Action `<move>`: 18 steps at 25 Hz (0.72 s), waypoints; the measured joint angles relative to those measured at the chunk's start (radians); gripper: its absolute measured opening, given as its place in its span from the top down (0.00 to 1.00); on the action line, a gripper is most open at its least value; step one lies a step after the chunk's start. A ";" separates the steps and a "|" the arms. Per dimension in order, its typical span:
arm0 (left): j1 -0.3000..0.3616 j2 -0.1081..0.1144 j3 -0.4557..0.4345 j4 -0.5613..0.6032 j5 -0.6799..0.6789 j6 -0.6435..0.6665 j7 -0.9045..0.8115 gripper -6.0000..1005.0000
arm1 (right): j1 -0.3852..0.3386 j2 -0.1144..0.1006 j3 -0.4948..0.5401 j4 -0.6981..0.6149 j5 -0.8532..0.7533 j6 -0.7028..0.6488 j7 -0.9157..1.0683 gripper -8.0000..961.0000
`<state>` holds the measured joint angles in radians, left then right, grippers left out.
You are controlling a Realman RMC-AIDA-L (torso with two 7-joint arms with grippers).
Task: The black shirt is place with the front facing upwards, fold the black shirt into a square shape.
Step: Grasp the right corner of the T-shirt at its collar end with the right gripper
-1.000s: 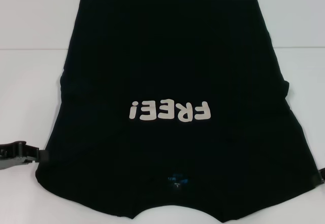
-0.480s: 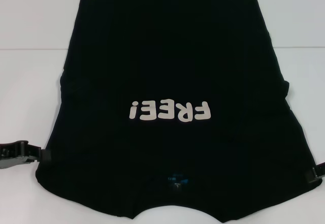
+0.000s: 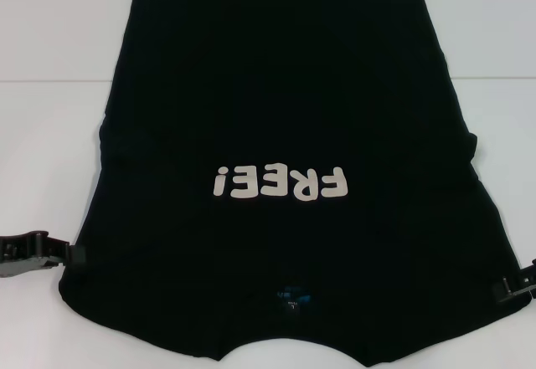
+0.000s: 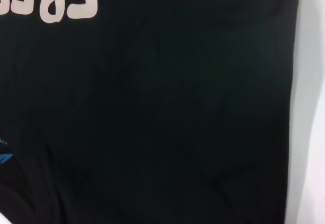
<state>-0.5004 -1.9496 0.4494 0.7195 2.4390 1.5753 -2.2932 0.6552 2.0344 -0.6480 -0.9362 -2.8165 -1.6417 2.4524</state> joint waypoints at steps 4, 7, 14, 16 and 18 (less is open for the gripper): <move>0.000 0.000 0.000 0.000 0.000 0.000 0.000 0.94 | 0.001 0.000 -0.005 0.002 0.000 0.005 0.000 0.18; 0.000 -0.001 0.000 0.000 0.000 0.000 0.000 0.94 | 0.004 0.000 -0.018 0.010 0.001 0.010 0.000 0.17; 0.000 -0.003 0.000 0.000 0.000 0.000 0.000 0.94 | 0.013 0.006 -0.026 0.014 0.002 0.012 0.000 0.18; 0.000 -0.004 0.000 0.000 0.000 0.000 0.000 0.94 | 0.017 0.009 -0.028 0.014 0.002 0.012 0.000 0.19; 0.001 -0.003 0.000 -0.001 0.000 0.000 0.000 0.94 | 0.021 0.011 -0.033 0.014 0.002 0.011 0.000 0.19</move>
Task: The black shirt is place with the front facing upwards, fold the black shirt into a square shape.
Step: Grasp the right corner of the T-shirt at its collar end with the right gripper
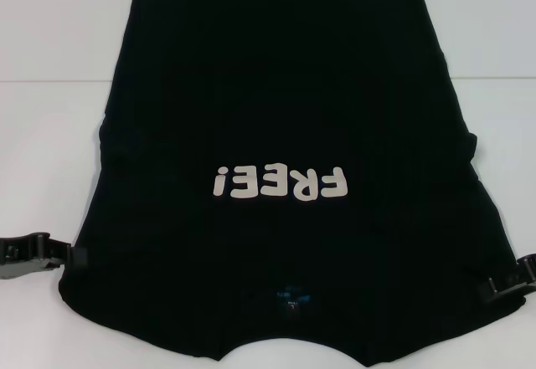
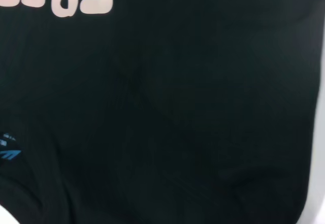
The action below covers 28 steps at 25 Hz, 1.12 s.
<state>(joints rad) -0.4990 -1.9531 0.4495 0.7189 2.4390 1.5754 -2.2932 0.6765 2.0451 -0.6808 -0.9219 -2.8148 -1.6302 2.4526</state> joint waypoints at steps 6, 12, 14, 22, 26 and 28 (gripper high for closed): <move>0.001 0.004 0.000 -0.020 0.000 -0.002 0.000 0.94 | 0.012 0.000 -0.003 0.017 0.013 -0.006 -0.011 0.20; 0.001 0.008 0.000 -0.023 0.000 -0.006 0.000 0.94 | -0.003 -0.021 0.007 0.013 0.018 -0.019 -0.006 0.21; 0.001 0.008 0.000 -0.023 0.000 -0.006 0.000 0.94 | -0.012 -0.028 0.008 0.012 0.028 -0.024 -0.005 0.21; -0.001 0.007 0.000 -0.023 0.000 -0.008 0.000 0.94 | -0.031 -0.037 0.010 0.012 0.033 -0.030 -0.003 0.22; -0.001 0.007 0.000 -0.023 0.000 -0.009 0.000 0.94 | -0.031 -0.037 0.006 0.012 0.031 -0.027 -0.003 0.23; -0.001 0.007 0.000 -0.023 0.000 -0.009 0.000 0.94 | -0.030 -0.037 0.004 0.014 0.031 -0.022 -0.003 0.23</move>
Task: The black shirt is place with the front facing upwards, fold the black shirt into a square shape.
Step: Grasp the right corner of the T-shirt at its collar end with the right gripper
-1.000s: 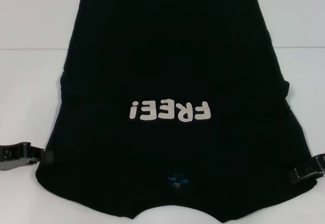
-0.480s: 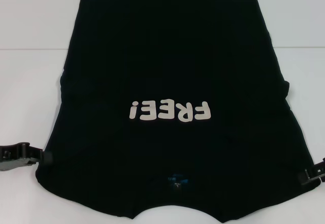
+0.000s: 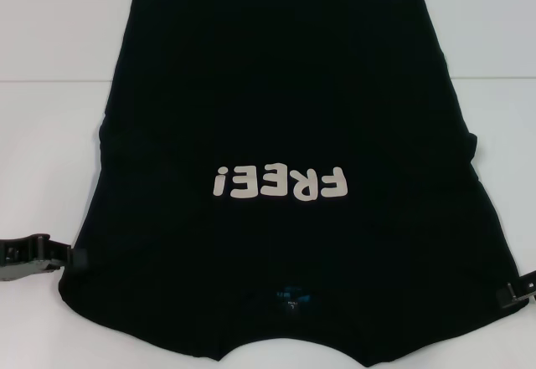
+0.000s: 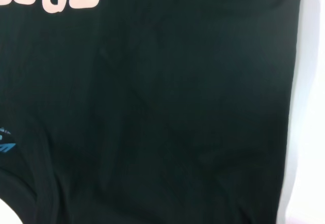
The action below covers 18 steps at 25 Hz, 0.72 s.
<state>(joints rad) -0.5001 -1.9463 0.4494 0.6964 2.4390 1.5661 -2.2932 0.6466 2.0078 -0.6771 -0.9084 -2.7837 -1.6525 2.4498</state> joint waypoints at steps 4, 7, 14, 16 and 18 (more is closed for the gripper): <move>0.000 0.000 0.000 0.000 0.000 -0.001 0.000 0.94 | 0.005 0.000 -0.002 0.006 0.000 0.006 0.000 0.23; 0.000 0.000 0.000 0.000 0.000 -0.002 0.001 0.94 | 0.007 0.003 -0.004 0.009 -0.001 0.012 0.000 0.24; 0.000 -0.001 0.000 0.000 0.000 -0.002 0.001 0.94 | 0.010 0.008 -0.008 0.010 -0.002 0.023 0.000 0.25; 0.000 -0.001 0.000 0.000 0.000 -0.002 0.001 0.94 | 0.011 0.010 -0.014 0.010 -0.002 0.023 0.000 0.25; 0.000 -0.002 0.000 0.000 0.000 -0.002 0.001 0.94 | 0.013 0.012 -0.018 0.010 -0.002 0.023 0.000 0.25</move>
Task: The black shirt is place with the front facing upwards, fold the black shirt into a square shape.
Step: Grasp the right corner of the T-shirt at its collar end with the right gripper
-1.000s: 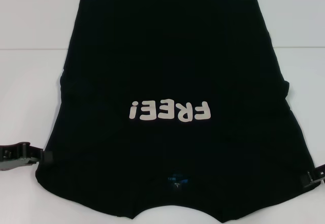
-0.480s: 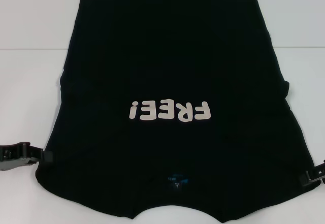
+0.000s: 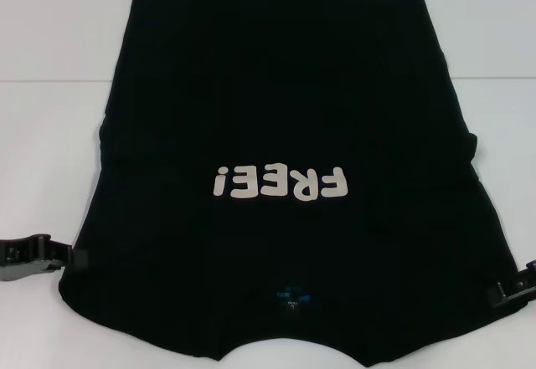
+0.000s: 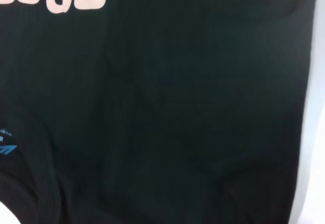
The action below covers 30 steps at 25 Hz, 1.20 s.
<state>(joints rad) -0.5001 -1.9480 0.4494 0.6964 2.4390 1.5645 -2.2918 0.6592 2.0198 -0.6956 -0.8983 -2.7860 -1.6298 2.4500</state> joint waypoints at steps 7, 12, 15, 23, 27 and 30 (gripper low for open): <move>0.002 0.000 0.000 0.000 0.000 0.000 0.000 0.94 | 0.005 0.001 -0.003 0.009 0.000 0.002 0.001 0.26; 0.002 0.000 0.000 0.000 0.000 0.000 0.000 0.94 | 0.015 0.003 -0.004 0.029 0.003 0.002 -0.001 0.27; 0.002 0.000 0.000 0.000 0.000 0.000 0.000 0.94 | 0.022 0.005 -0.004 0.038 0.010 0.000 -0.004 0.27; 0.004 0.000 0.000 0.000 -0.001 0.000 0.001 0.94 | 0.051 0.008 -0.006 0.088 0.060 -0.005 -0.021 0.28; 0.007 0.000 0.000 0.000 -0.002 0.001 0.003 0.94 | 0.061 0.010 -0.007 0.106 0.059 0.002 -0.023 0.29; 0.008 0.000 0.000 0.000 -0.003 0.002 0.006 0.94 | 0.062 0.010 -0.007 0.106 0.060 0.003 -0.023 0.29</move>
<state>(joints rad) -0.4917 -1.9484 0.4494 0.6965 2.4358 1.5661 -2.2860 0.7209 2.0298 -0.7026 -0.7920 -2.7260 -1.6264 2.4272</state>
